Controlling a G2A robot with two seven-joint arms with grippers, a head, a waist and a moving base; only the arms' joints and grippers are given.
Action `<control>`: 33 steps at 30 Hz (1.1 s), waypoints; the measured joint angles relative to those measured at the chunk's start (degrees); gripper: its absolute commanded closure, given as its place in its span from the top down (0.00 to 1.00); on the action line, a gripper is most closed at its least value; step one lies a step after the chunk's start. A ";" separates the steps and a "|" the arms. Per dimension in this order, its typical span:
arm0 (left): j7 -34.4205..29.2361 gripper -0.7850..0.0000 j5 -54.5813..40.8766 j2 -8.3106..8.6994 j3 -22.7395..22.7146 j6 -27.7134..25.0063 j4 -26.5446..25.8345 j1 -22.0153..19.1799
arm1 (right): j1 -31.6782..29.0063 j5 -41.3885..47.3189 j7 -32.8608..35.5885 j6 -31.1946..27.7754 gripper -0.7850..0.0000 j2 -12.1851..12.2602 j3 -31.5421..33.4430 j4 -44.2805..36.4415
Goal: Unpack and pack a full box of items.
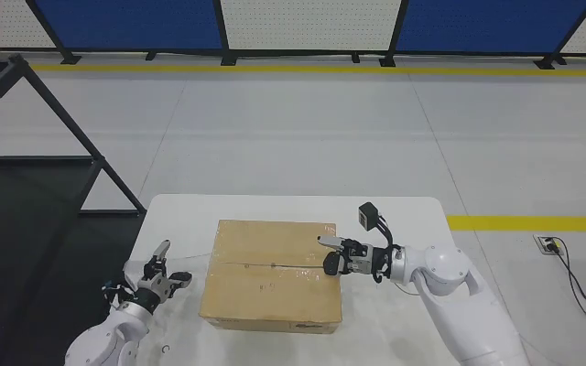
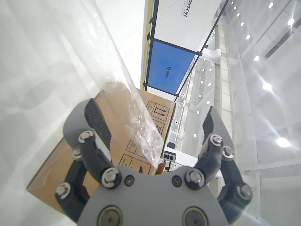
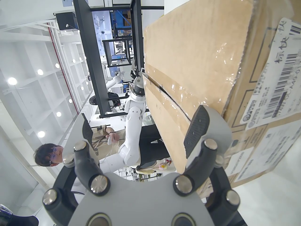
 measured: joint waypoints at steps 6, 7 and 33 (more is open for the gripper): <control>2.77 1.00 -1.54 -0.55 0.89 -2.28 2.65 -3.09 | 0.00 0.00 0.00 0.00 1.00 0.00 0.00 0.00; 3.54 1.00 -2.00 -0.64 0.71 -3.02 2.74 -3.49 | 0.00 0.00 0.00 0.00 1.00 0.00 0.00 0.00; 8.81 1.00 -4.02 -1.51 -3.20 -10.16 -5.36 -2.08 | 0.00 0.00 0.00 0.00 1.00 0.00 0.00 0.00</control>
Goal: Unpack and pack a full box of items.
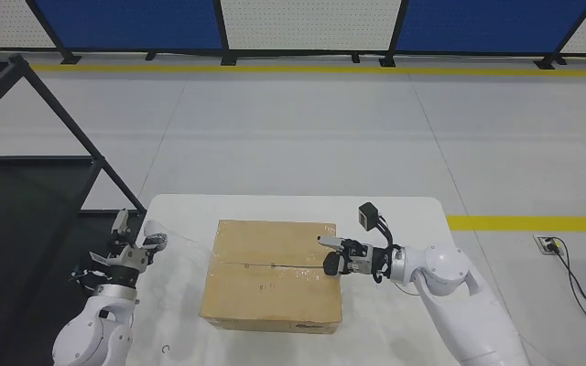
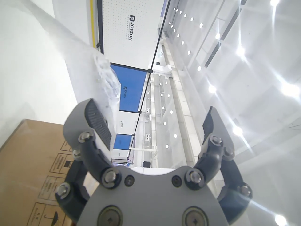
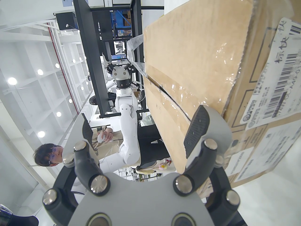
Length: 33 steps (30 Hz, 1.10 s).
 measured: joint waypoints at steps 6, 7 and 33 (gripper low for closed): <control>-0.63 1.00 0.75 -0.11 -0.42 -1.83 0.01 0.93 | 0.00 0.00 0.00 0.00 1.00 0.00 0.00 0.00; -0.92 1.00 0.50 -0.13 -0.46 -1.45 -0.02 1.08 | 0.00 0.00 0.00 0.00 1.00 0.00 0.00 0.00; -14.99 1.00 4.62 0.45 3.88 12.61 5.83 0.22 | 0.00 0.00 0.00 0.00 1.00 0.00 0.00 0.00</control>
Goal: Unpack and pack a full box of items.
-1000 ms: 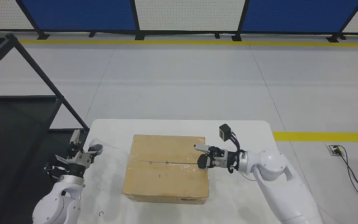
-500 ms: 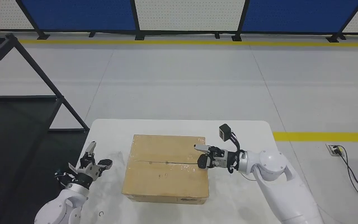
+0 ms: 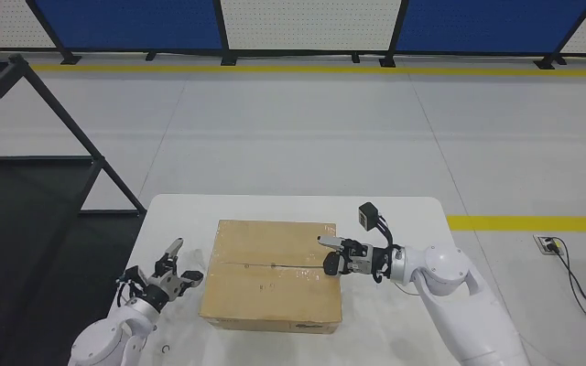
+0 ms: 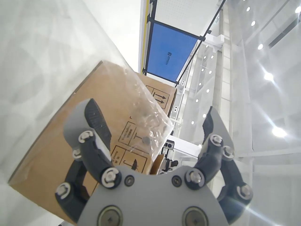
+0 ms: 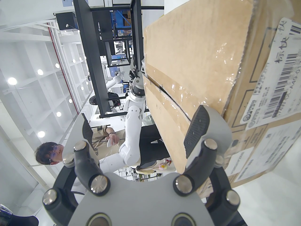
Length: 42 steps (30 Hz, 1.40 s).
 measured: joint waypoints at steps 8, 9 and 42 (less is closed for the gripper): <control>2.67 1.00 -5.80 -0.99 2.45 0.27 7.10 -6.77 | 0.00 0.00 0.00 0.00 1.00 0.00 0.00 0.00; 2.76 1.00 -6.03 -1.06 2.70 0.27 7.98 -7.61 | 0.00 0.00 0.00 0.00 1.00 0.00 0.00 0.00; 4.12 1.00 -15.06 -1.69 -4.42 -16.08 5.35 -7.90 | 0.00 0.00 0.00 0.00 1.00 0.00 0.00 0.00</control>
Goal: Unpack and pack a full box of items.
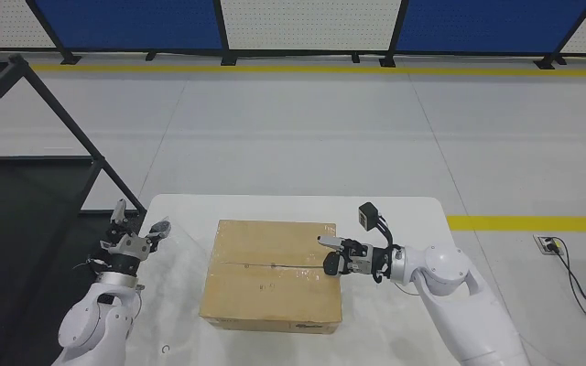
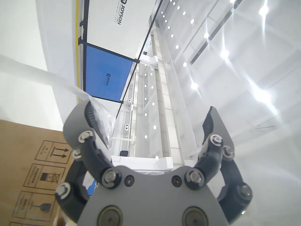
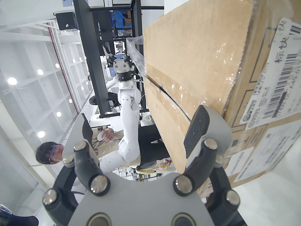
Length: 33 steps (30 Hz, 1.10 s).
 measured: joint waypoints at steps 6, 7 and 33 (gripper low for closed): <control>-1.36 1.00 -0.44 0.15 -1.83 -1.33 -2.92 1.83 | 0.00 0.00 0.00 0.00 1.00 0.00 0.00 0.00; -1.55 1.00 -0.36 0.17 -2.14 -1.72 -3.65 2.28 | 0.00 0.00 0.00 0.00 1.00 0.00 0.00 0.00; -3.21 1.00 1.43 0.18 -5.34 -4.84 -19.91 8.42 | 0.00 0.00 0.00 0.00 1.00 0.00 0.00 0.00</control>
